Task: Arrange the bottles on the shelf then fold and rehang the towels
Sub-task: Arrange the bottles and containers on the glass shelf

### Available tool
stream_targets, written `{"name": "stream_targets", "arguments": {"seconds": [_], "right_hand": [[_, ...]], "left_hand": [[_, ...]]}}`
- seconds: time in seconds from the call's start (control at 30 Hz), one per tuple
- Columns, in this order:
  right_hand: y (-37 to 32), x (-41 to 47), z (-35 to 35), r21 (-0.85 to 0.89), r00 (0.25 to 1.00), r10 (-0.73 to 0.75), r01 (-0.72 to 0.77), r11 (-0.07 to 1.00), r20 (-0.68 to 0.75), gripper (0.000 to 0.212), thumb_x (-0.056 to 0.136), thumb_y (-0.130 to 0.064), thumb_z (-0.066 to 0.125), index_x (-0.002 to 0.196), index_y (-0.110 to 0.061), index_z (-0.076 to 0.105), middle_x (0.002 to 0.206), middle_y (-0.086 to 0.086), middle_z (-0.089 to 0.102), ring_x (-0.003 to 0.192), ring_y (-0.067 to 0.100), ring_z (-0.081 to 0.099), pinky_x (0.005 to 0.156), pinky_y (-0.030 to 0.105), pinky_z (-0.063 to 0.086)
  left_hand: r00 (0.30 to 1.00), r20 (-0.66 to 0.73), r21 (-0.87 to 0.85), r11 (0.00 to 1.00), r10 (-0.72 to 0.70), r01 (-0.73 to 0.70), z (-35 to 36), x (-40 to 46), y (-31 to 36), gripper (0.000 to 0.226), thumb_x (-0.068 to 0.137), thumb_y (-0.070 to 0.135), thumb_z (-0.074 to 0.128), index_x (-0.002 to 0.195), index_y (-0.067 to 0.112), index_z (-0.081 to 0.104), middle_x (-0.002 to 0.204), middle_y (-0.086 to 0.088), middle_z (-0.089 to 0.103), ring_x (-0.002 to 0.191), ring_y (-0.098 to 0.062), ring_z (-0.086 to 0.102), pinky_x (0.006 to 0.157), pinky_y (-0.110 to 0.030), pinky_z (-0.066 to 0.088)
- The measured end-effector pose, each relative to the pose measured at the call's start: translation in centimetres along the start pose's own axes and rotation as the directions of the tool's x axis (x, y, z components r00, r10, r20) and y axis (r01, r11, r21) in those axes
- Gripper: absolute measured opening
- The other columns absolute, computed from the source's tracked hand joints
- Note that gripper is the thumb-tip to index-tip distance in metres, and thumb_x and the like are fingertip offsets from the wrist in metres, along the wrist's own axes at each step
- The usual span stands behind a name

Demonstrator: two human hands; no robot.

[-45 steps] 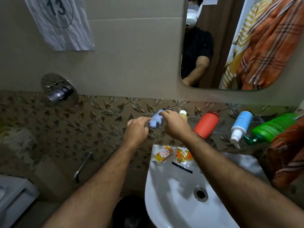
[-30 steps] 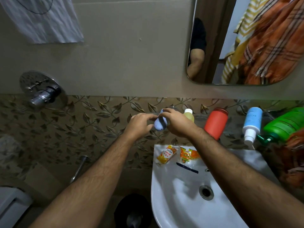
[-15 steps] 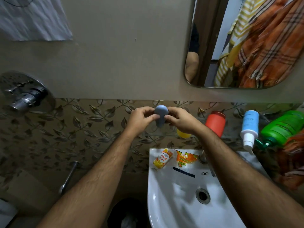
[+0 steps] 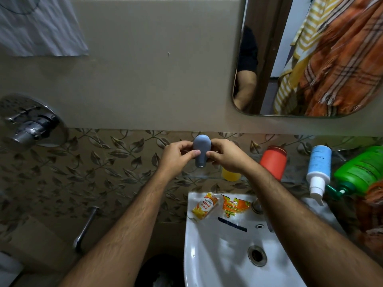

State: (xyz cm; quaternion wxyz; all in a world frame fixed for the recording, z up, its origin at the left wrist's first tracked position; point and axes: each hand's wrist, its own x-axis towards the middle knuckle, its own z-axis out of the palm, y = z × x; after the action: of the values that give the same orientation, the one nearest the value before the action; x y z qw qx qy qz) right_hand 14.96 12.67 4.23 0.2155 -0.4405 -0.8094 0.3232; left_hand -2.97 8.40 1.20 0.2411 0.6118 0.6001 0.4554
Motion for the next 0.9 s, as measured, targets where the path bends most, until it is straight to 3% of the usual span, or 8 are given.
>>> {"name": "stream_targets", "arguments": {"seconds": [0.13,0.23,0.4,0.47,0.57,0.63,0.73,0.9], "right_hand": [[0.0,0.0,0.0,-0.063,1.0,-0.012,0.012,0.998,-0.001,0.029,0.095,-0.014,0.061,0.124,-0.012,0.06,0.116,0.008,0.069,0.1,0.017,0.066,0.086,0.03,0.055],[0.2,0.0,-0.1,-0.127,0.999,-0.02,0.015,0.992,-0.039,0.03,0.093,-0.014,0.064,0.123,-0.015,0.062,0.117,0.005,0.069,0.105,0.016,0.064,0.09,0.031,0.052],[0.3,-0.8,-1.5,-0.131,0.982,-0.059,0.035,0.991,-0.181,0.034,0.092,-0.007,0.063,0.126,-0.014,0.061,0.116,0.003,0.071,0.105,0.013,0.066,0.094,0.029,0.052],[0.8,-1.3,-2.4,-0.218,0.972,-0.097,0.05,0.975,-0.213,0.032,0.092,-0.004,0.061,0.122,-0.014,0.065,0.115,0.004,0.071,0.105,0.016,0.066,0.095,0.034,0.052],[1.6,-2.1,-3.8,-0.415,0.978,-0.109,0.026,0.91,-0.178,0.032,0.09,-0.005,0.059,0.119,-0.017,0.066,0.12,0.005,0.069,0.111,0.022,0.063,0.092,0.039,0.052],[2.0,-2.9,-4.4,-0.52,0.989,-0.072,-0.005,0.854,-0.128,0.034,0.09,-0.005,0.059,0.12,-0.019,0.065,0.122,0.006,0.065,0.111,0.024,0.061,0.088,0.034,0.05],[2.5,-3.9,-4.6,-0.612,0.999,0.009,-0.03,0.79,-0.038,0.046,0.088,-0.001,0.055,0.129,-0.022,0.057,0.127,0.008,0.057,0.116,0.028,0.055,0.09,0.039,0.049],[3.3,-4.6,-4.2,-0.64,0.994,0.095,-0.041,0.767,0.049,0.069,0.084,-0.003,0.063,0.144,-0.026,0.039,0.142,0.008,0.046,0.125,0.029,0.049,0.094,0.044,0.05]], "left_hand": [[1.0,-0.012,0.03,1.0,0.008,-0.008,0.1,-0.3,-0.2,0.036,0.082,0.025,0.075,0.117,0.019,0.067,0.102,0.008,0.07,0.095,-0.003,0.065,0.085,-0.026,0.054],[0.993,-0.11,0.016,0.999,0.037,-0.035,0.2,-0.4,-0.4,0.043,0.079,0.022,0.078,0.12,0.02,0.065,0.104,0.005,0.069,0.094,-0.006,0.065,0.082,-0.025,0.055],[0.918,-0.325,0.102,0.974,0.227,-0.204,0.2,-1.7,1.3,0.02,0.079,0.021,0.079,0.096,0.02,0.069,0.084,0.006,0.067,0.076,-0.006,0.063,0.062,-0.013,0.048],[0.895,-0.297,0.132,0.943,0.333,-0.306,0.7,-2.7,2.6,0.011,0.08,0.02,0.077,0.089,0.017,0.071,0.081,0.008,0.068,0.072,-0.005,0.062,0.063,-0.013,0.048],[0.901,-0.102,0.192,0.897,0.422,-0.398,2.8,-4.2,3.9,0.011,0.085,0.022,0.072,0.095,0.016,0.073,0.089,0.006,0.071,0.078,-0.003,0.063,0.072,-0.015,0.051],[0.936,-0.004,0.239,0.909,0.353,-0.342,4.5,-4.8,4.2,0.019,0.09,0.021,0.066,0.108,0.019,0.071,0.101,0.004,0.072,0.088,-0.007,0.065,0.079,-0.024,0.054],[0.988,0.042,0.397,0.905,0.148,-0.152,6.3,-5.2,4.2,0.038,0.092,0.01,0.055,0.128,0.023,0.061,0.122,0.003,0.066,0.109,-0.016,0.061,0.091,-0.033,0.052],[0.994,0.098,0.531,0.843,0.043,-0.089,7.0,-5.2,4.6,0.049,0.09,0.009,0.055,0.133,0.034,0.052,0.124,0.004,0.064,0.111,-0.023,0.06,0.086,-0.037,0.052]]}}
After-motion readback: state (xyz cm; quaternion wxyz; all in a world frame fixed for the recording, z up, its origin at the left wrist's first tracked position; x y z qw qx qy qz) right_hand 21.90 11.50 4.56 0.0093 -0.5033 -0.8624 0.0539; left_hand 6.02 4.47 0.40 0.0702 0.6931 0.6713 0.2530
